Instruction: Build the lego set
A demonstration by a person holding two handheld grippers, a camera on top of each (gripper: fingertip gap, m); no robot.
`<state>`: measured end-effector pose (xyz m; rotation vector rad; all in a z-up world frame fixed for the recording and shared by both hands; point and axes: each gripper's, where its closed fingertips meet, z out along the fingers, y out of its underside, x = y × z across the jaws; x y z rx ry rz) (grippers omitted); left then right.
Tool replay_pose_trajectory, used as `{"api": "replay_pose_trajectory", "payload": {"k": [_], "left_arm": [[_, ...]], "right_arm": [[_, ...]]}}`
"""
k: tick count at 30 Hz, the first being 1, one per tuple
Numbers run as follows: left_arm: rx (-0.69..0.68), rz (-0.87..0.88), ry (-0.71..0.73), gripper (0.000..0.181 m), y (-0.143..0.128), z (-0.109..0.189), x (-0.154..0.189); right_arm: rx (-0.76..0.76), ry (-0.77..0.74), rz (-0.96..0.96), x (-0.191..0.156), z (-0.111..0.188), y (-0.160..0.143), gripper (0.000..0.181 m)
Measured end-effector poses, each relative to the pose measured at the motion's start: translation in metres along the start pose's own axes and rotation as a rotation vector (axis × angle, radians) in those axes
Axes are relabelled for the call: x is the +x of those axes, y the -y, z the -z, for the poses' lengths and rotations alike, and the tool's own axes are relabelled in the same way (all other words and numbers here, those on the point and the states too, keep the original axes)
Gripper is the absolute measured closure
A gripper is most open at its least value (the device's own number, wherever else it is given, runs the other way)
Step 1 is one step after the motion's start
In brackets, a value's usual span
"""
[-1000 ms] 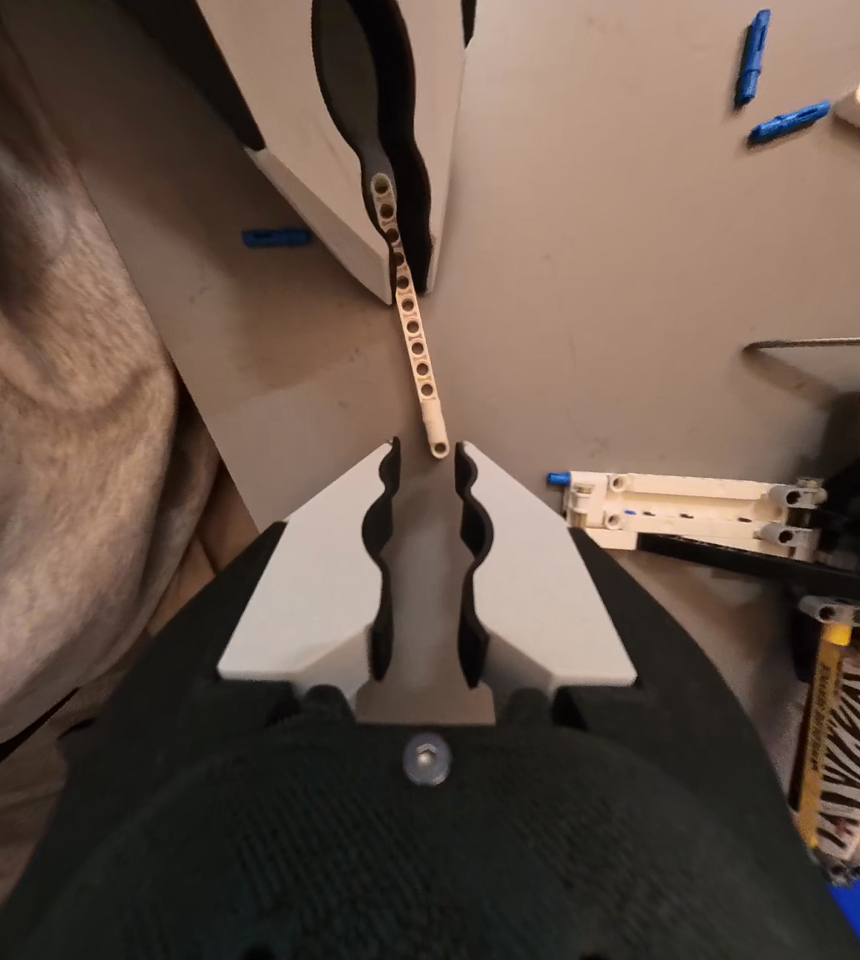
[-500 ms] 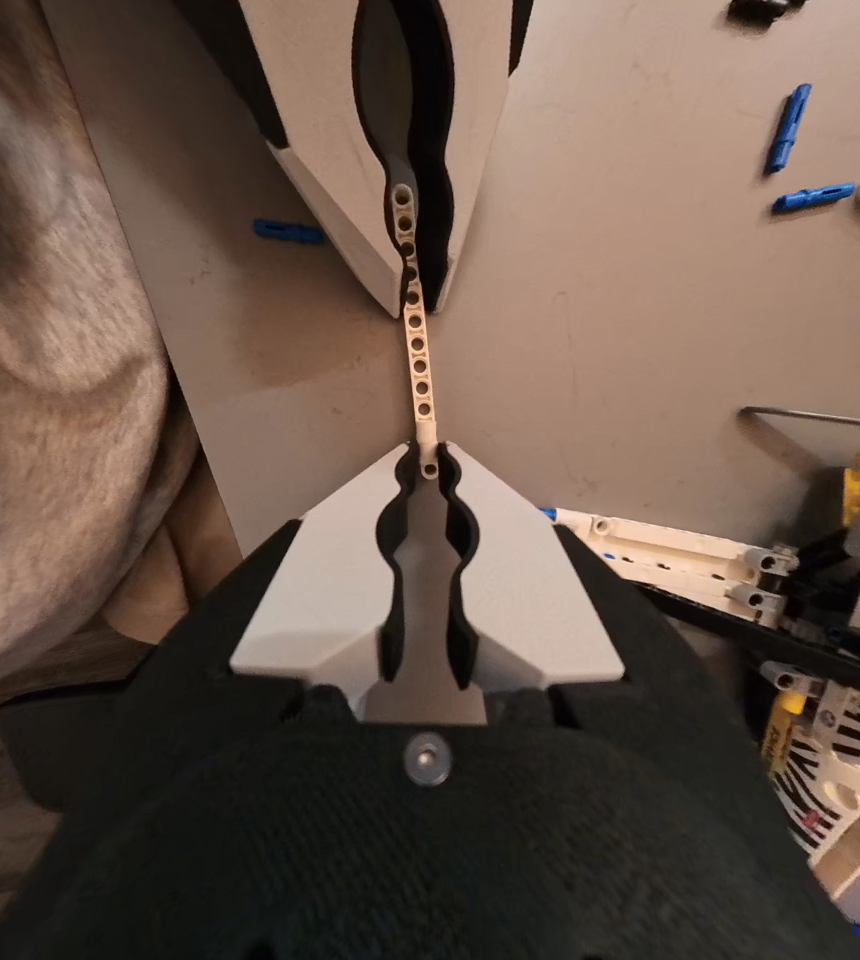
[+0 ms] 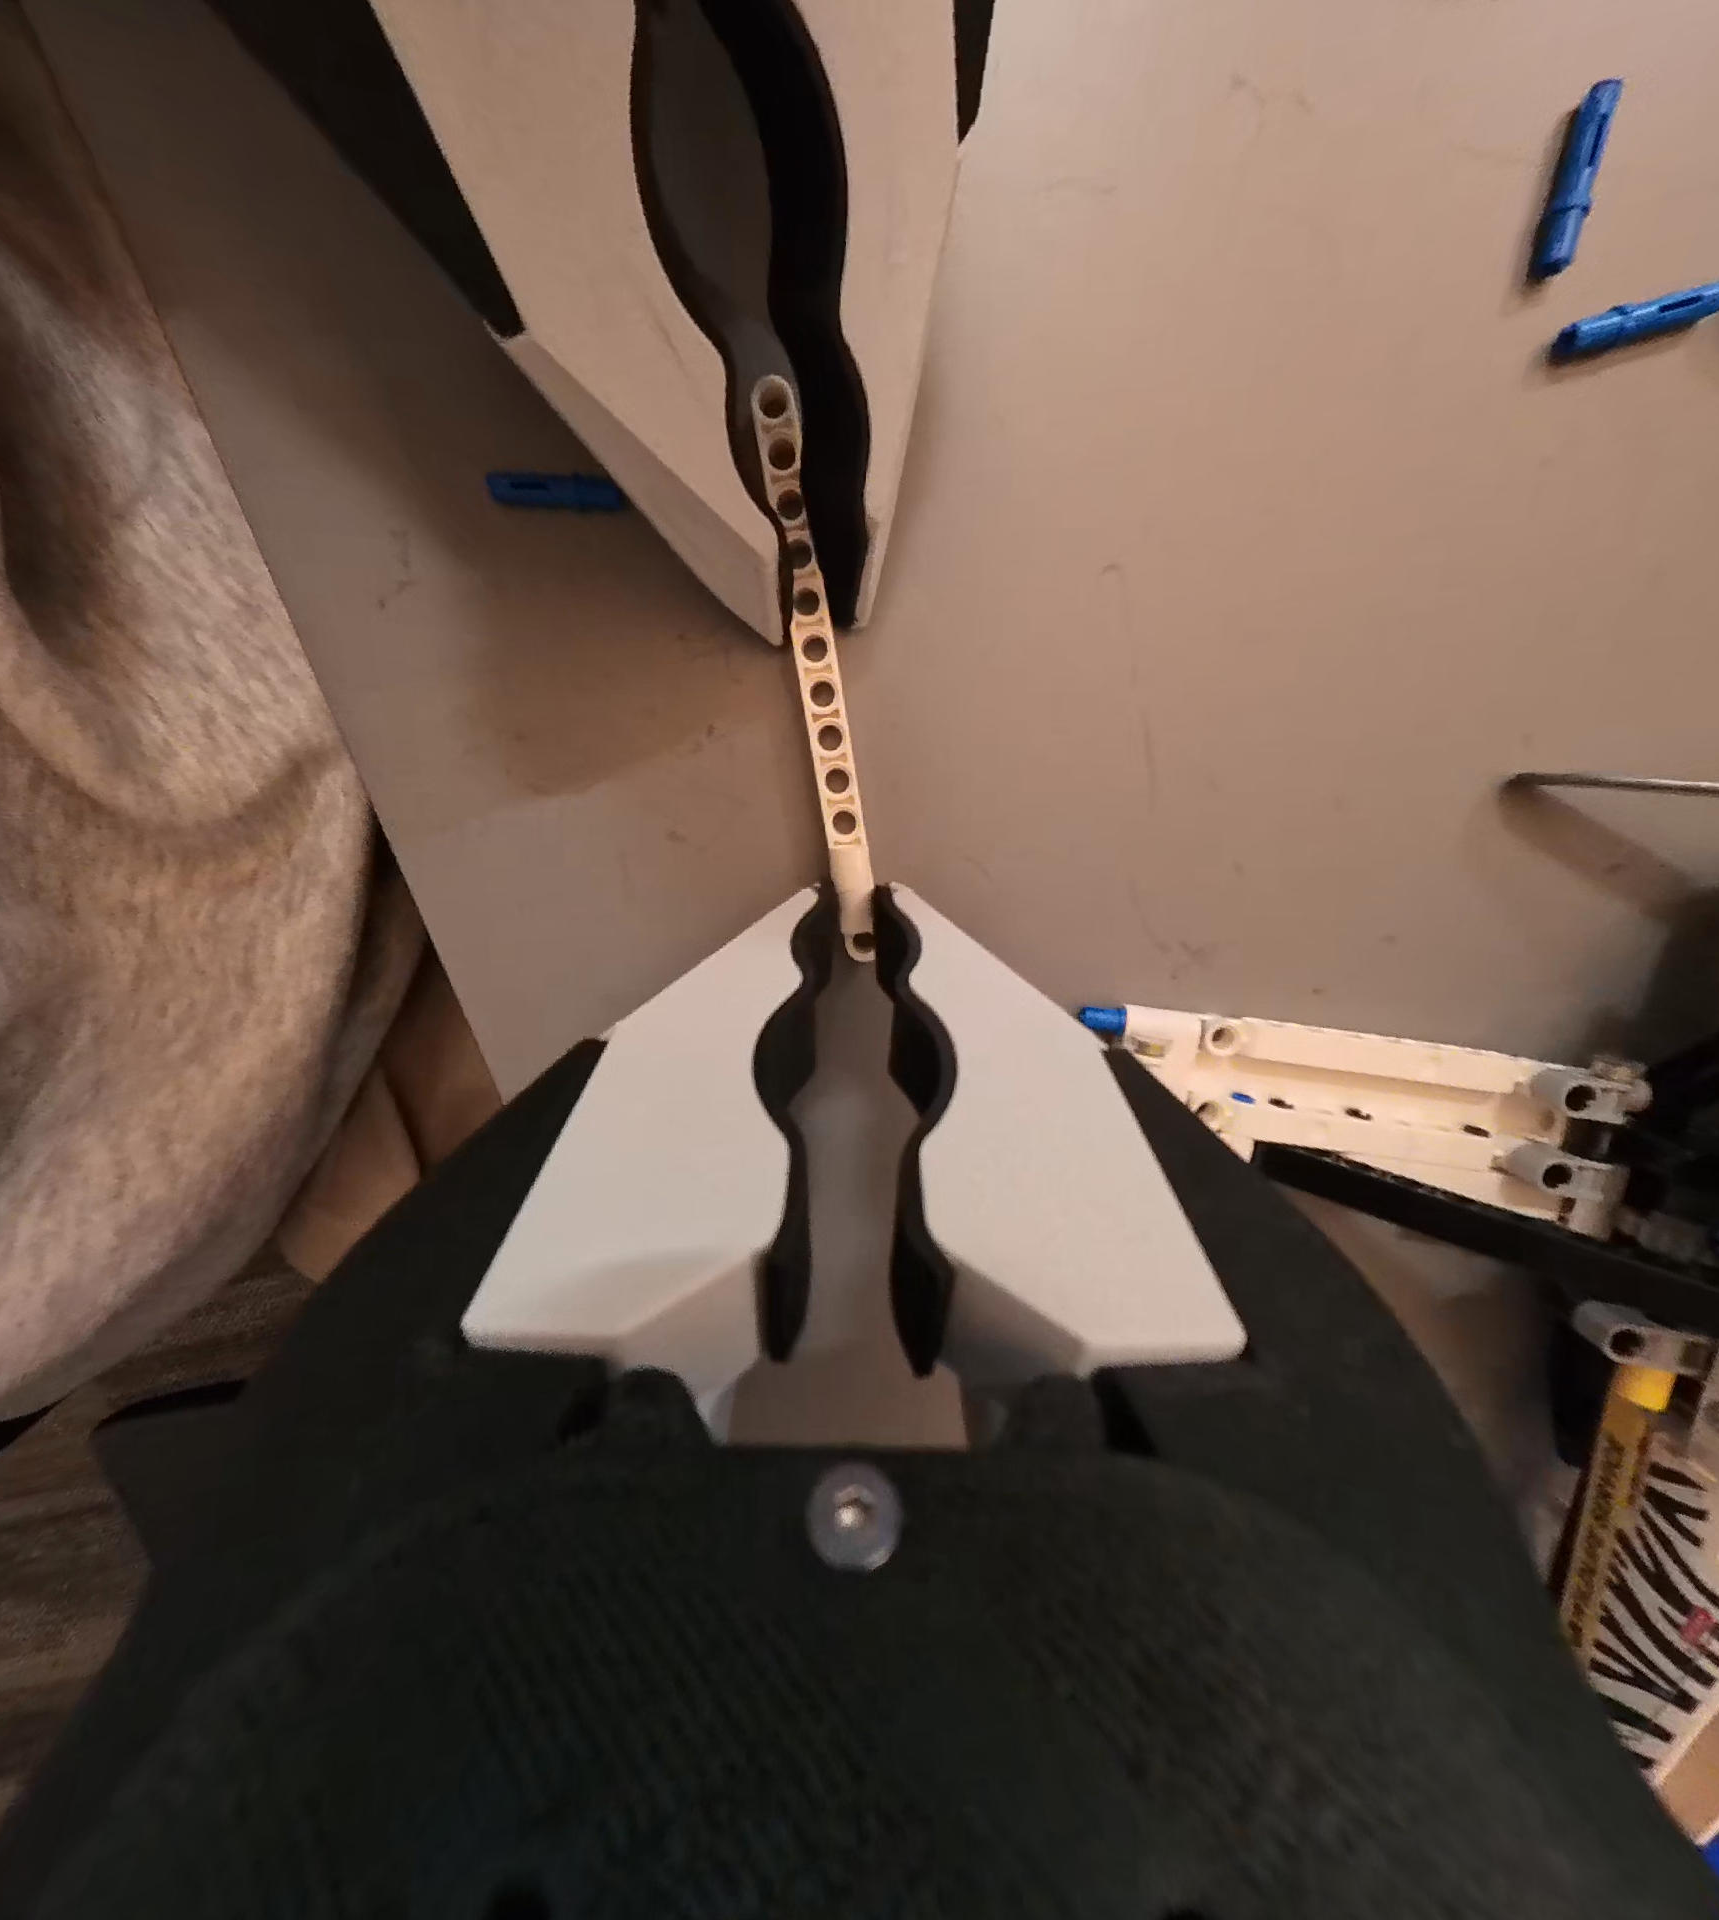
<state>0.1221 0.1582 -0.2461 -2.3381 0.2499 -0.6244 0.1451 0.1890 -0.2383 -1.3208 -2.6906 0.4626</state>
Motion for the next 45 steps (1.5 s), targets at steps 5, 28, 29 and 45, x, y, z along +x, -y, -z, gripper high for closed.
{"api": "replay_pose_trajectory", "payload": {"k": [5,28,29,45], "left_arm": [[0.000,-0.002,0.003,0.175,0.000,0.000,0.000],[0.001,-0.007,0.004,0.176,0.000,0.000,0.000],[-0.001,-0.005,-0.004,0.176,0.000,0.000,0.001],[0.200,-0.337,0.029,0.159,0.026,0.016,0.027]], "right_arm": [[0.000,-0.010,0.006,0.000,0.000,0.000,0.176],[0.320,-0.068,-0.085,-0.006,-0.007,-0.003,0.151],[0.361,-0.074,-0.104,-0.004,-0.007,-0.003,0.157],[0.779,-0.192,0.047,-0.019,0.021,0.043,0.175]]}}
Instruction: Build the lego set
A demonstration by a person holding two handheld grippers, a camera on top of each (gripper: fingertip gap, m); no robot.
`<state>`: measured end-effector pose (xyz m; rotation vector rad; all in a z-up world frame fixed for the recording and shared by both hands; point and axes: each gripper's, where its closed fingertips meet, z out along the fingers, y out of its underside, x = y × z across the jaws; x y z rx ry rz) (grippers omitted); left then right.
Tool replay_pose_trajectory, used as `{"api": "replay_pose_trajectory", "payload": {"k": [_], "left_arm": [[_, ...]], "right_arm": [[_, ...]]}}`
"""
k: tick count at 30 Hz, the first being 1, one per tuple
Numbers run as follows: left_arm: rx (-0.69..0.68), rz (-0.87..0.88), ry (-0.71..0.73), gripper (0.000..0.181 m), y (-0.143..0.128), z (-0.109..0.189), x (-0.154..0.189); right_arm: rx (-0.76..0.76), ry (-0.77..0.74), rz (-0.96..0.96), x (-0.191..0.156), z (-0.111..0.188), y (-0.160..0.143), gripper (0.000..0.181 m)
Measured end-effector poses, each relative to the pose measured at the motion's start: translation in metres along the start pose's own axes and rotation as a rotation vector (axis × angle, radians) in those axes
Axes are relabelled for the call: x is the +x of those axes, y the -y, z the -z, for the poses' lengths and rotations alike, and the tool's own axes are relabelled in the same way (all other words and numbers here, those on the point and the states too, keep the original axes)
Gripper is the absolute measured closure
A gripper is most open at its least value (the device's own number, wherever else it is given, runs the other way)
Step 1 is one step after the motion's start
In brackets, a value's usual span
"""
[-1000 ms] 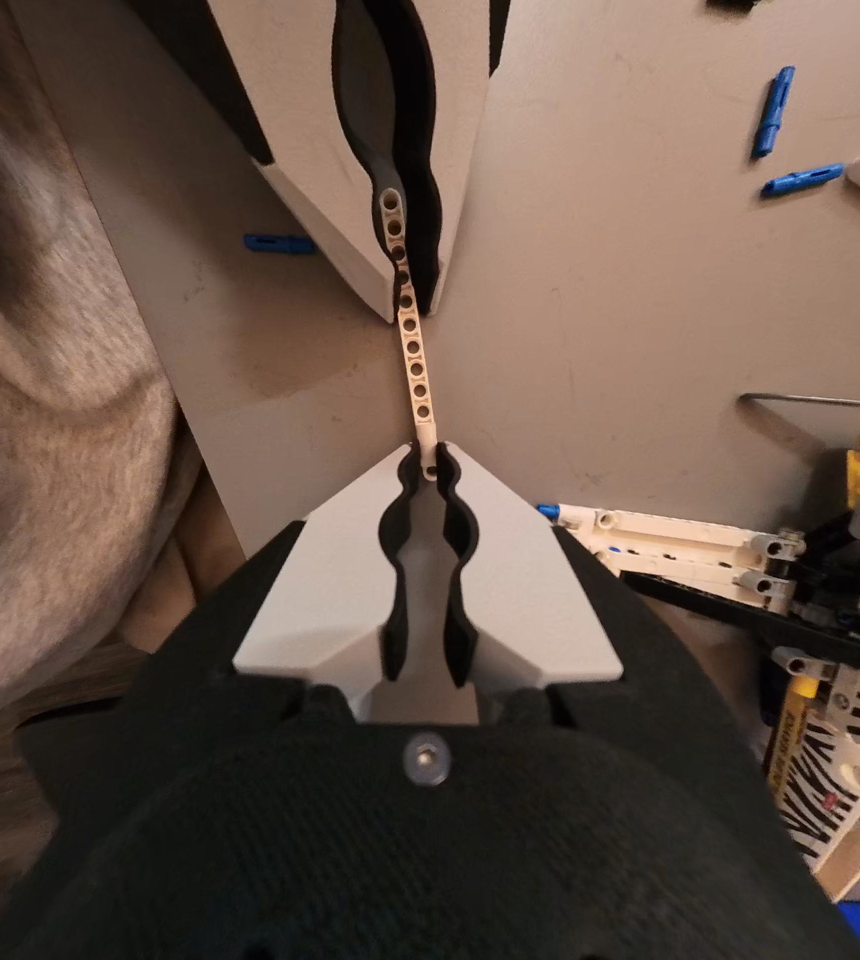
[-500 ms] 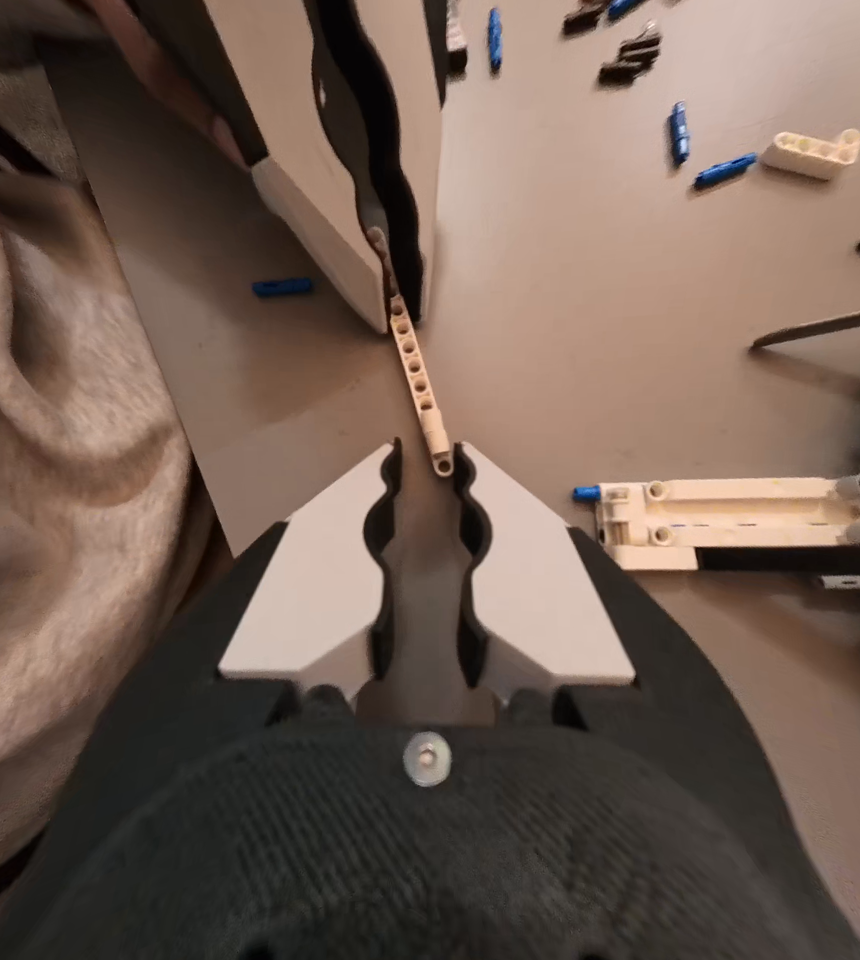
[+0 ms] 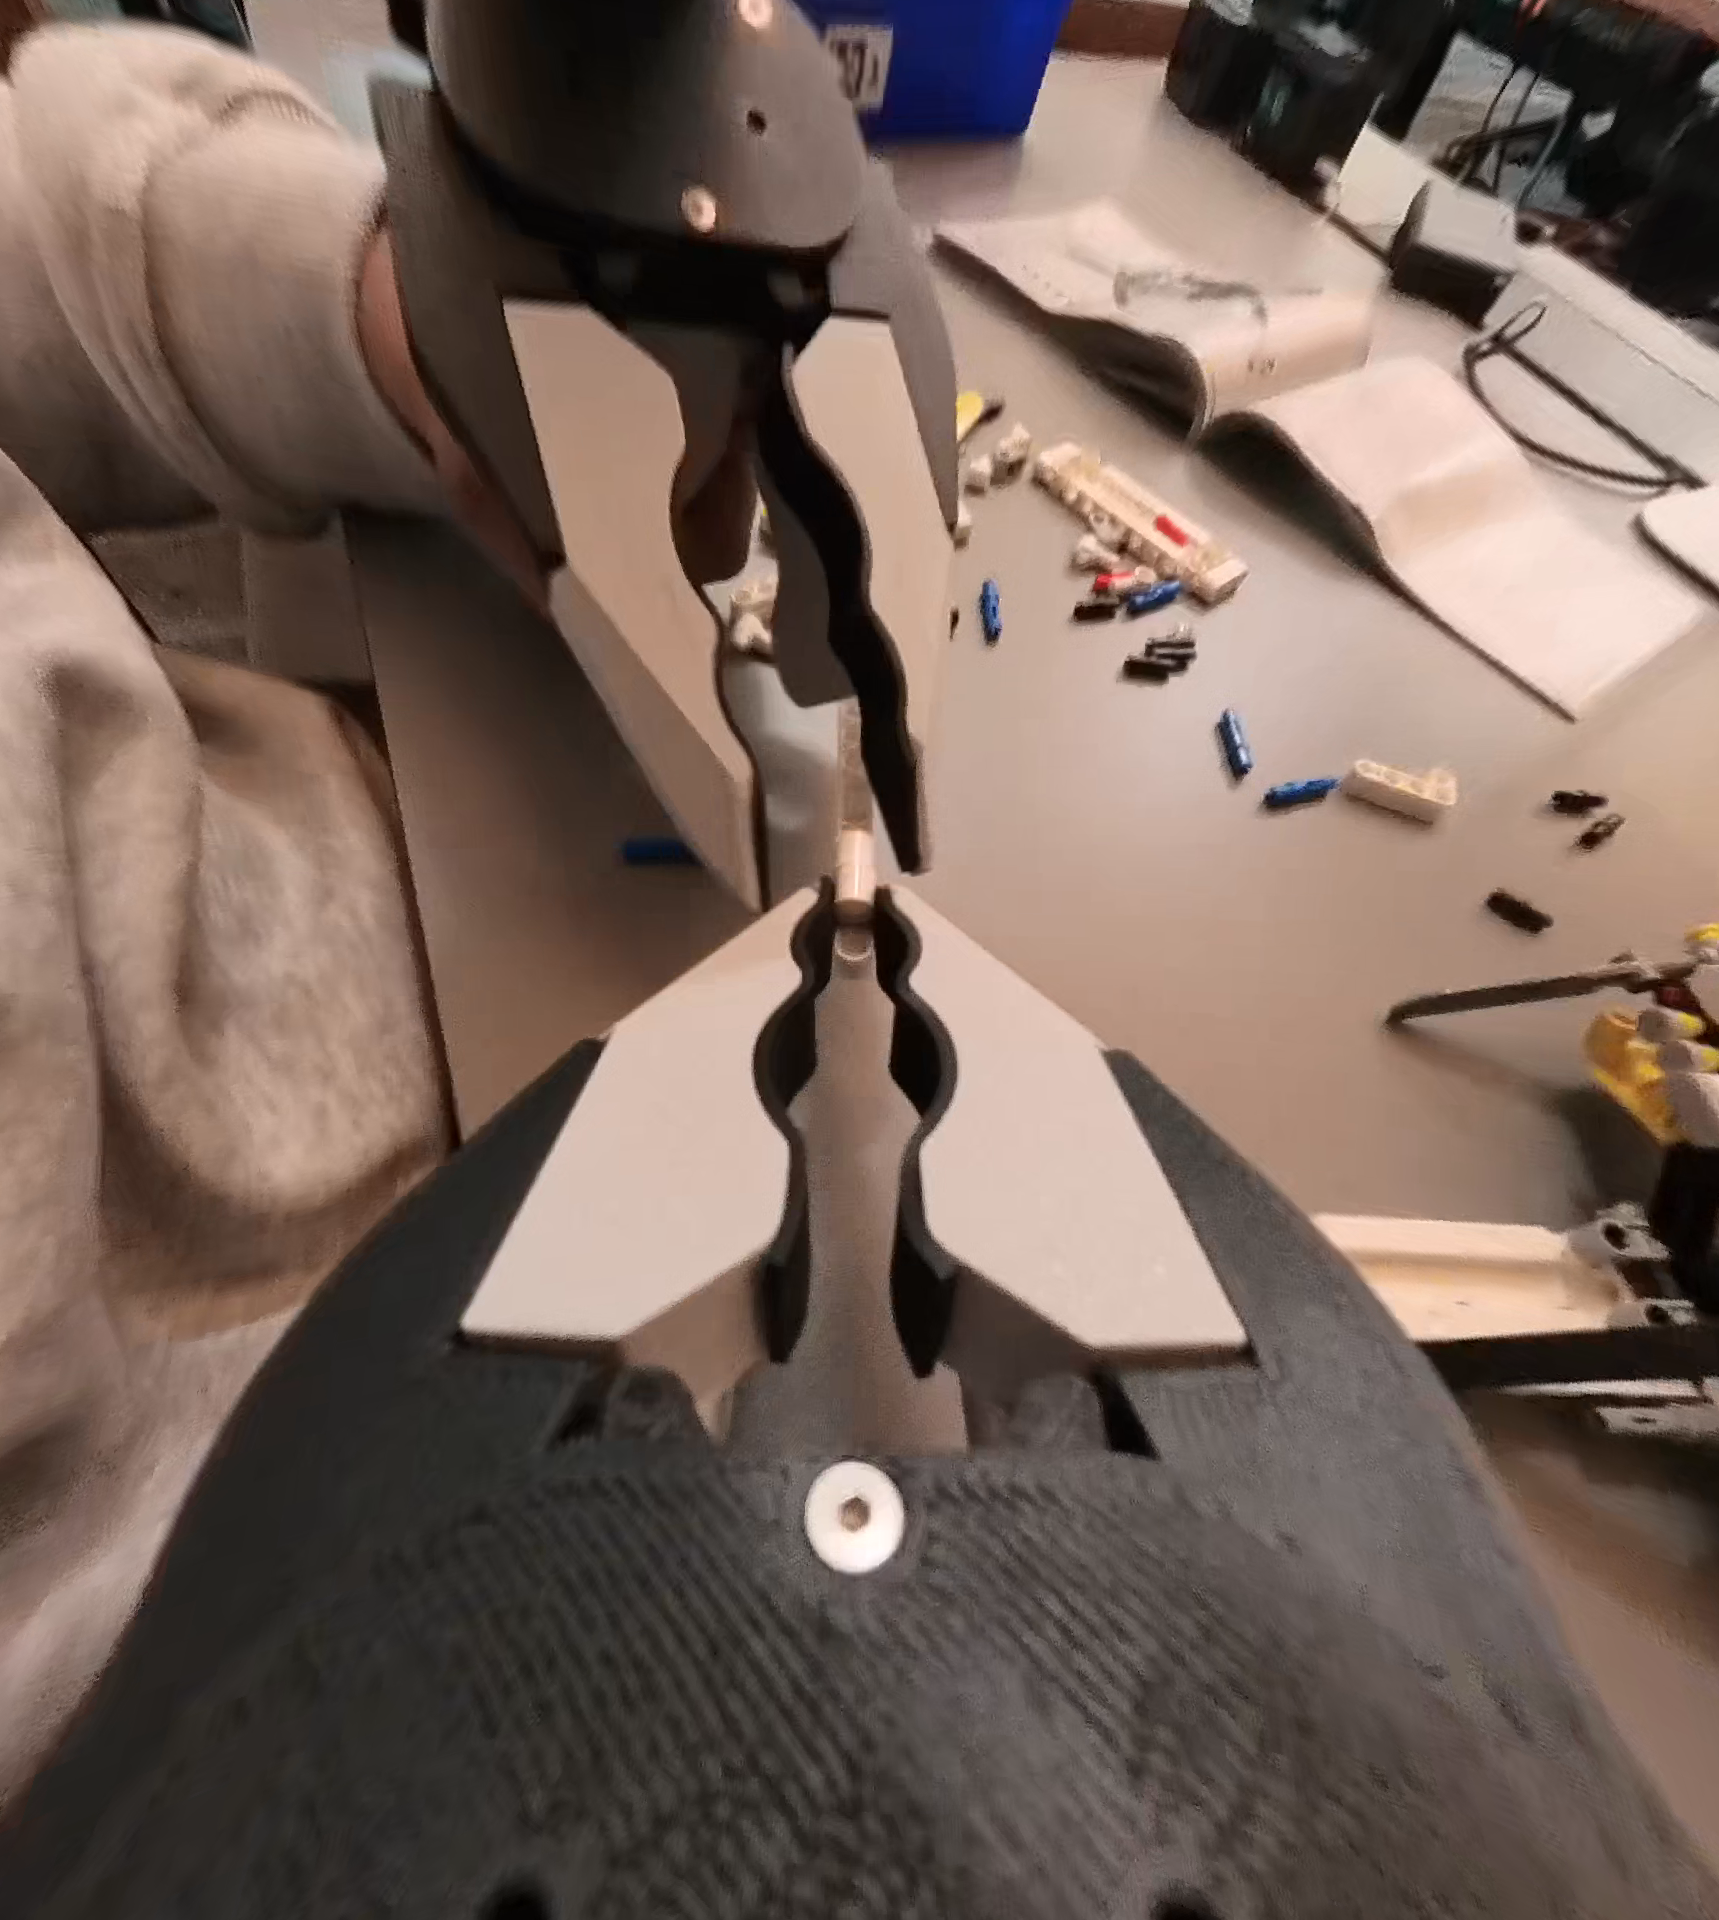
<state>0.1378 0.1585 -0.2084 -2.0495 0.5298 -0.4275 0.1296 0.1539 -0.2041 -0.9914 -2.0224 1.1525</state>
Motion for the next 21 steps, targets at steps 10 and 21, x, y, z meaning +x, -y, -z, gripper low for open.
{"api": "replay_pose_trajectory", "payload": {"k": [10,21], "left_arm": [[0.049,-0.035,-0.076,0.174,0.005,0.005,0.014],[0.093,0.044,-0.144,0.174,0.009,0.011,0.019]], "right_arm": [[0.050,0.064,0.042,-0.013,0.007,0.005,0.176],[0.035,0.108,0.031,-0.017,0.006,0.003,0.175]]}}
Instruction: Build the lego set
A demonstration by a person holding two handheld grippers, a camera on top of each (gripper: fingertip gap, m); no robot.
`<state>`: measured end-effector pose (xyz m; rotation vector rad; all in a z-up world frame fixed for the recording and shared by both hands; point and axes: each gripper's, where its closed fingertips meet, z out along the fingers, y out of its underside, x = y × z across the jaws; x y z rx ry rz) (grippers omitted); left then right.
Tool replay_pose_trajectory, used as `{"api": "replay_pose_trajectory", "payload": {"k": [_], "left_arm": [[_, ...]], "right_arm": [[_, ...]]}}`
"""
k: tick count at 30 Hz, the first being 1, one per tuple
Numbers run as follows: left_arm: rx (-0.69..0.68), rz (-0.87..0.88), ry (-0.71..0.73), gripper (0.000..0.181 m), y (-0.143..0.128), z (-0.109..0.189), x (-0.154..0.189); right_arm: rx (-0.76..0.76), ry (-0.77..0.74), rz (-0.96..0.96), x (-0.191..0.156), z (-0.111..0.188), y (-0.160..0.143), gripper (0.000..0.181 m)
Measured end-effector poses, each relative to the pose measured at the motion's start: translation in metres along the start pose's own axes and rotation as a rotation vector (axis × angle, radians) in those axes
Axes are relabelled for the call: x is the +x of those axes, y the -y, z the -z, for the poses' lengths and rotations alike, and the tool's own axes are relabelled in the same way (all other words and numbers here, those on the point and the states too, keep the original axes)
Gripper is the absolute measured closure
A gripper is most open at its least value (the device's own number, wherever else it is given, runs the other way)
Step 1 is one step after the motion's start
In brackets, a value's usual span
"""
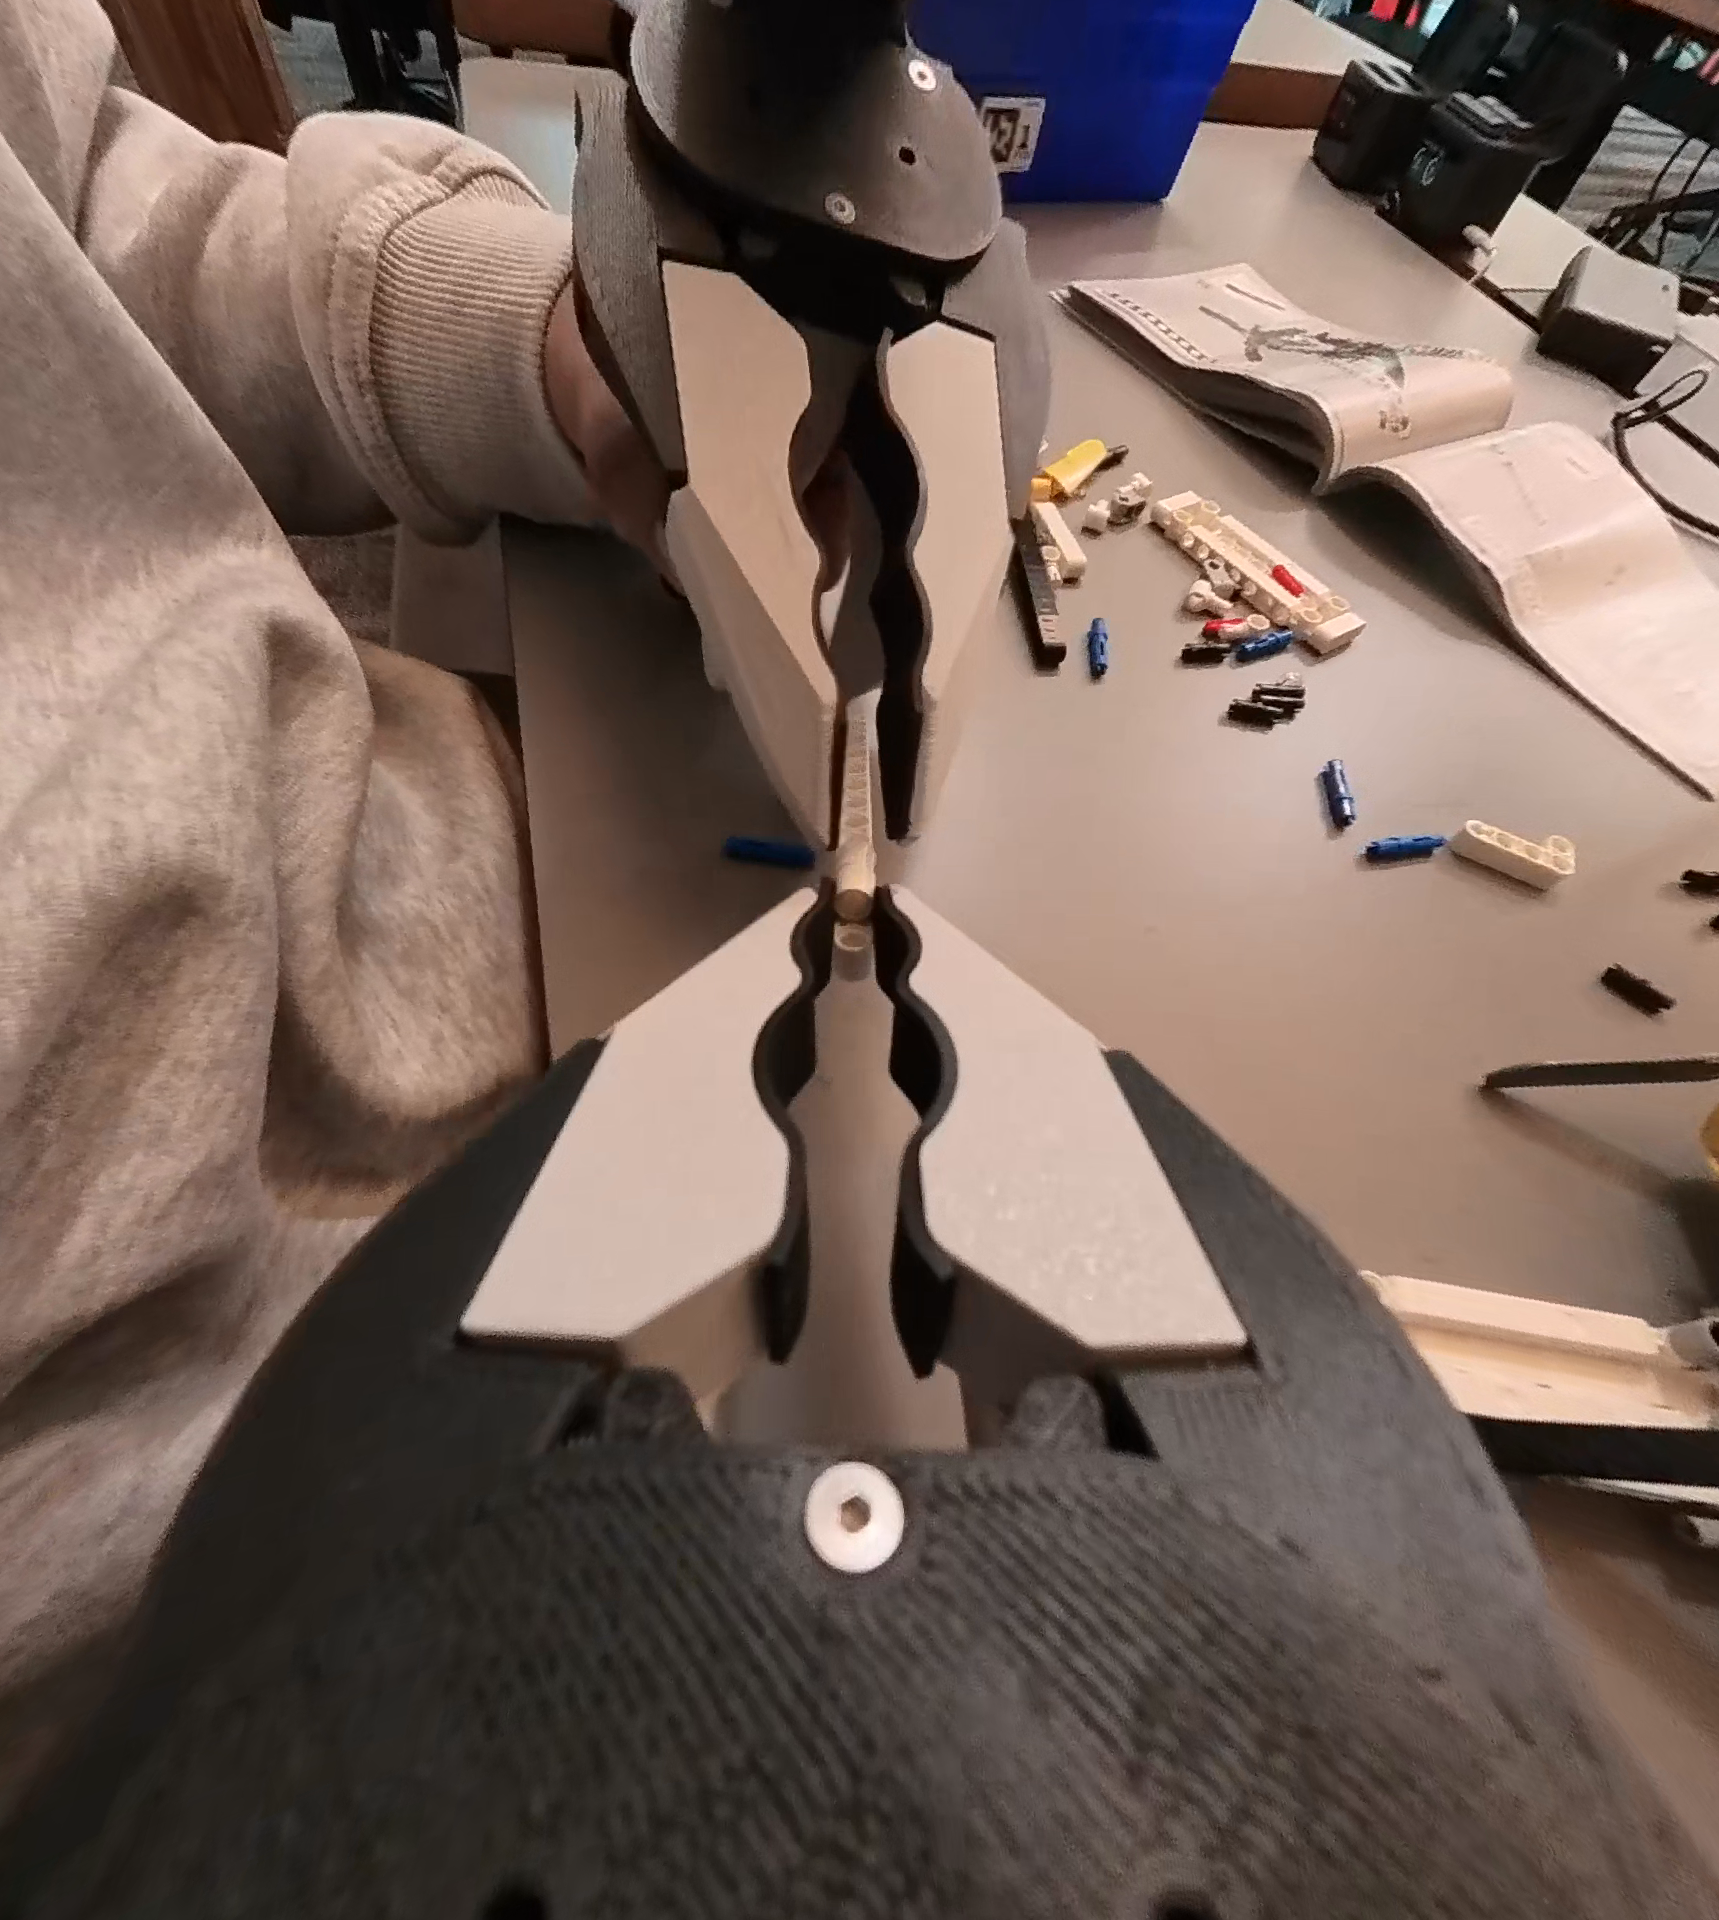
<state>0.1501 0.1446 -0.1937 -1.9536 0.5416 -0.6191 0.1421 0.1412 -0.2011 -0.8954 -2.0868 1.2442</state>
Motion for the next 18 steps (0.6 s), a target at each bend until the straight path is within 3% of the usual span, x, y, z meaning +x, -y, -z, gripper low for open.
{"api": "replay_pose_trajectory", "payload": {"k": [18], "left_arm": [[-0.009,0.016,-0.030,0.176,-0.0005,-0.0026,0.0021]], "right_arm": [[0.021,0.014,-0.004,-0.0013,0.0023,0.0024,0.175]]}}
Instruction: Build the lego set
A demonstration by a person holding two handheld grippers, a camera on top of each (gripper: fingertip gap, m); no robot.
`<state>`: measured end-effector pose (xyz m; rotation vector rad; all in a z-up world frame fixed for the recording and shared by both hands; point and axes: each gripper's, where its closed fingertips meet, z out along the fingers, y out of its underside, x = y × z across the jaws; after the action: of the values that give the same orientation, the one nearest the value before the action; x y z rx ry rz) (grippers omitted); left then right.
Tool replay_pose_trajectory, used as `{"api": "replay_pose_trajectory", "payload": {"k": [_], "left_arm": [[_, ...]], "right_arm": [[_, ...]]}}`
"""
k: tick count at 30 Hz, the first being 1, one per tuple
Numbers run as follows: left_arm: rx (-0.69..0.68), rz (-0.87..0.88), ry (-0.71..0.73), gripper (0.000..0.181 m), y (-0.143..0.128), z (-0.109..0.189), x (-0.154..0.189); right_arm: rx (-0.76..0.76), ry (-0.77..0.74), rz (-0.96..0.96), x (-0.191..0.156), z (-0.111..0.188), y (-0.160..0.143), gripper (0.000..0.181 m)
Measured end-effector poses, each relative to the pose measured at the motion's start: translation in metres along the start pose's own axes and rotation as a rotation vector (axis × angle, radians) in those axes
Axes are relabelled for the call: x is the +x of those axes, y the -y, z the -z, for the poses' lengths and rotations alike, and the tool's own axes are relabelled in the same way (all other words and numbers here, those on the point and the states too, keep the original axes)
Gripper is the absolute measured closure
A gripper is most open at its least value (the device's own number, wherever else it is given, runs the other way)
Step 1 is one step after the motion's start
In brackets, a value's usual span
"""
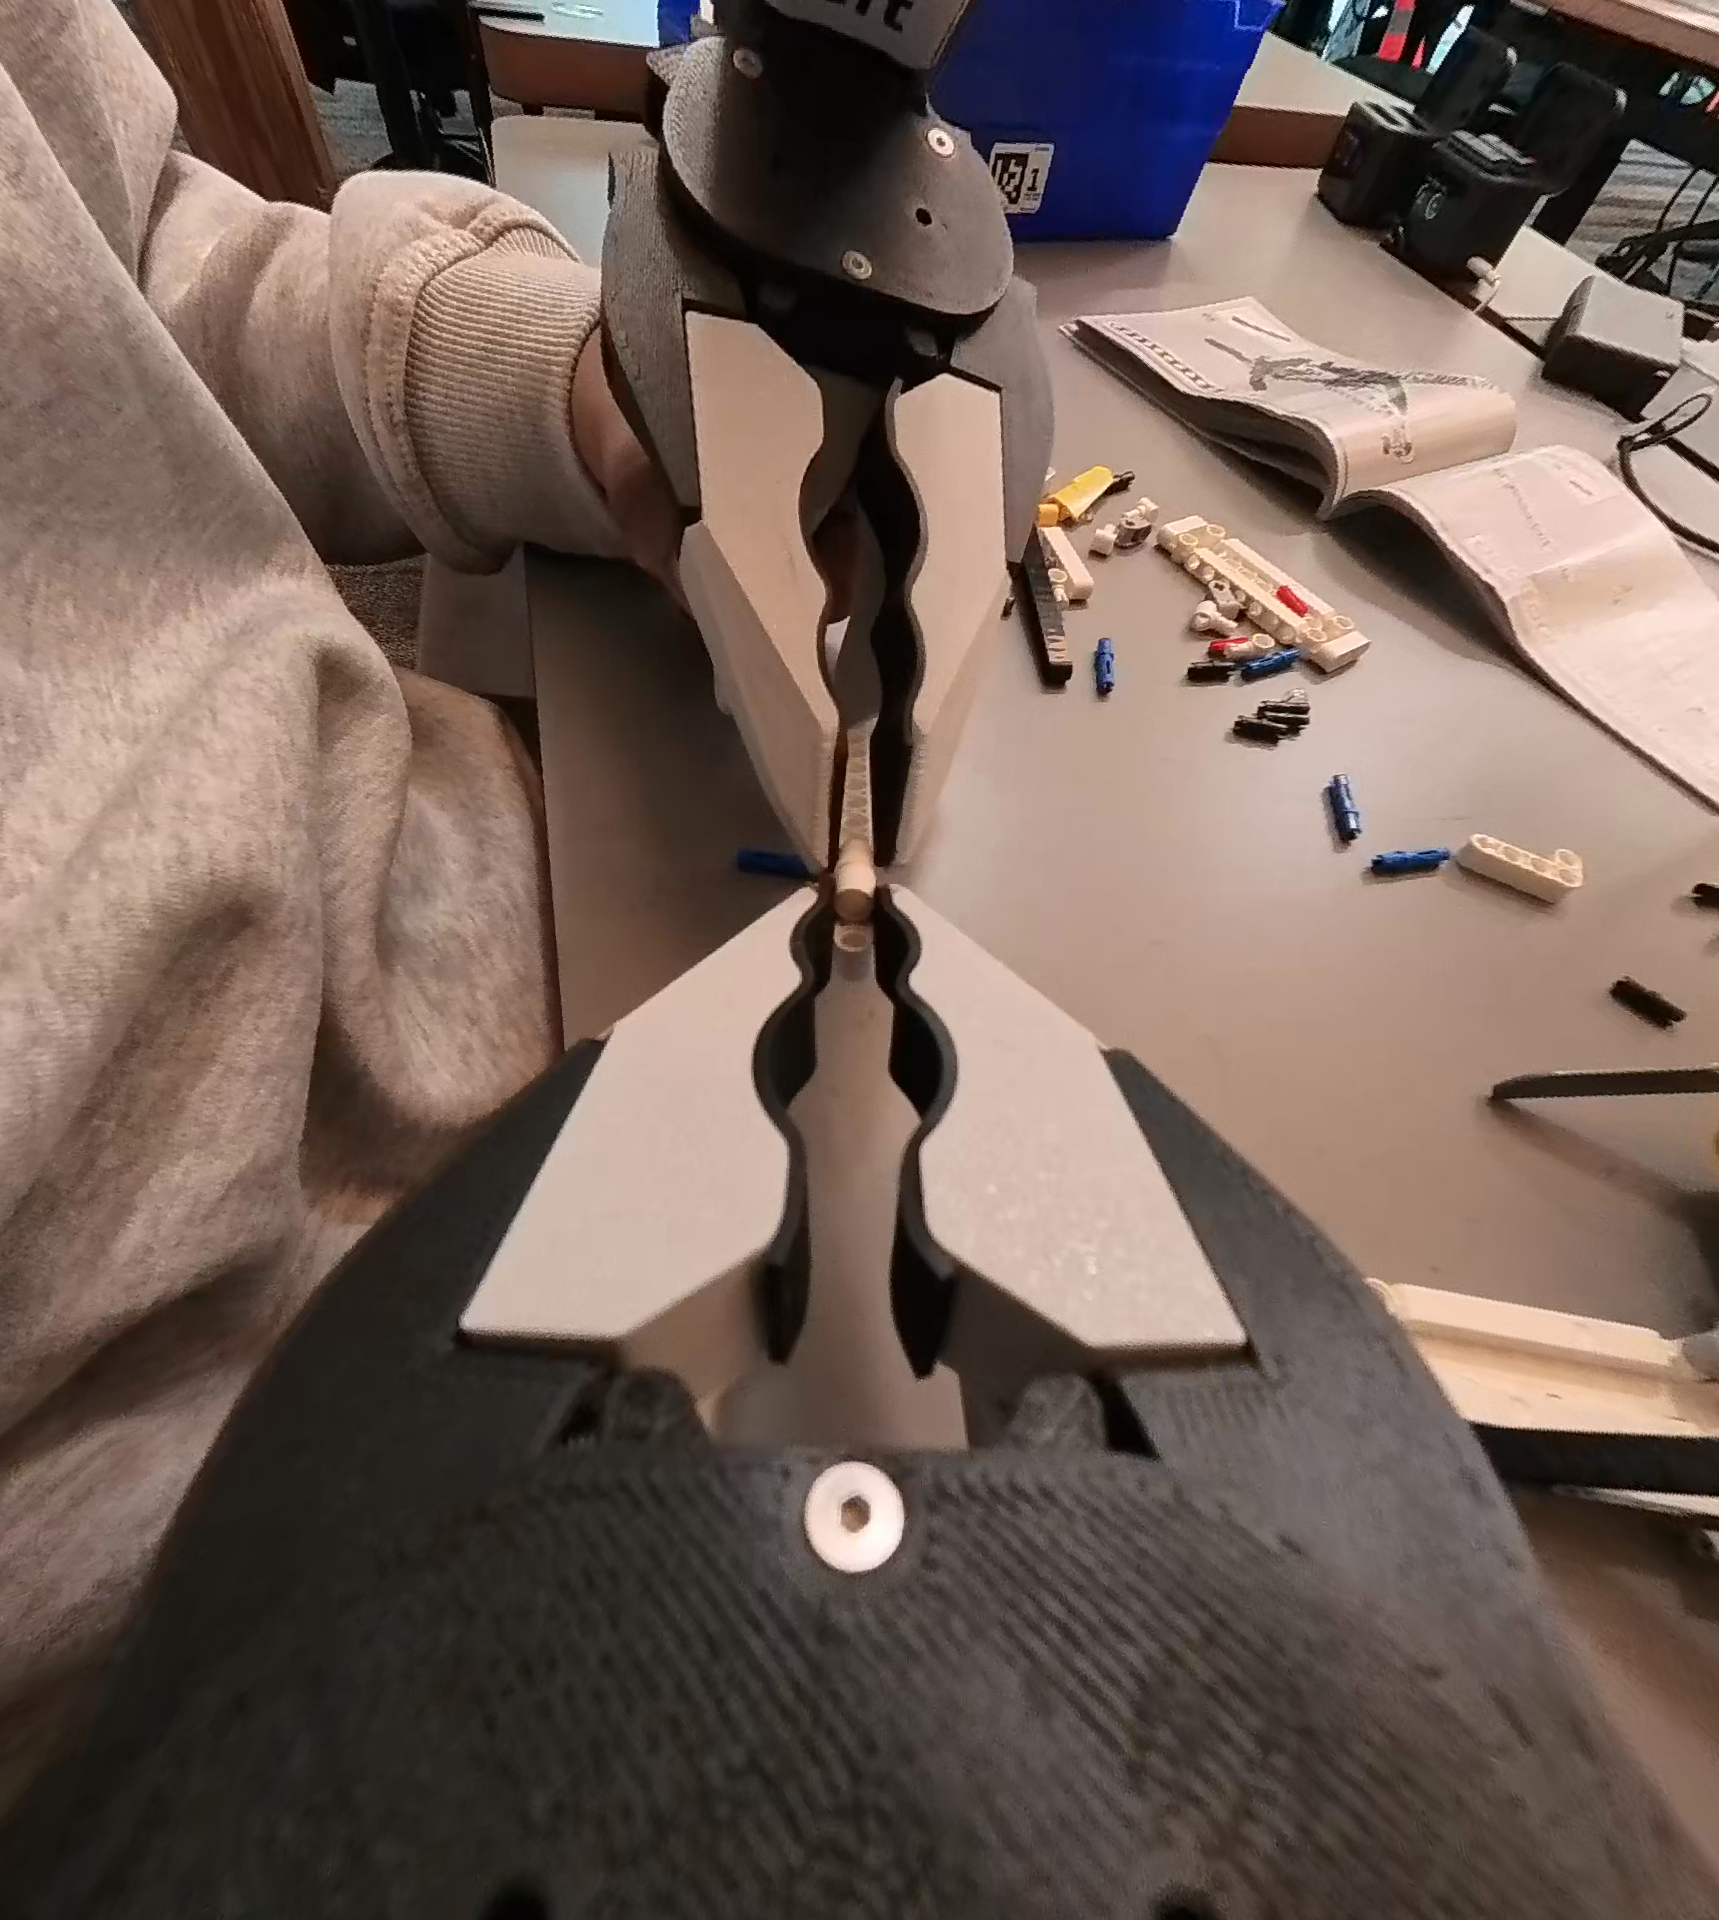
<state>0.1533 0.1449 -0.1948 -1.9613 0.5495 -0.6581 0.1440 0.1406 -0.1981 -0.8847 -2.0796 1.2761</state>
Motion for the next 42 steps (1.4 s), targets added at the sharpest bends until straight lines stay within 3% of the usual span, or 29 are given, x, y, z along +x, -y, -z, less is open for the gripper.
{"api": "replay_pose_trajectory", "payload": {"k": [28,32,36,42], "left_arm": [[0.101,0.054,0.032,0.178,0.014,-0.001,-0.001],[0.124,0.014,0.046,0.163,0.018,0.000,0.001],[0.127,0.037,0.063,0.158,0.018,0.003,-0.005],[0.033,0.002,0.115,0.153,0.003,0.006,-0.013]], "right_arm": [[0.056,-0.011,-0.052,0.005,0.008,0.006,0.175],[0.088,-0.018,-0.077,0.009,0.011,0.010,0.176],[0.073,-0.014,-0.080,0.009,0.010,0.008,0.175],[0.082,-0.003,-0.083,0.008,0.011,0.009,0.175]]}}
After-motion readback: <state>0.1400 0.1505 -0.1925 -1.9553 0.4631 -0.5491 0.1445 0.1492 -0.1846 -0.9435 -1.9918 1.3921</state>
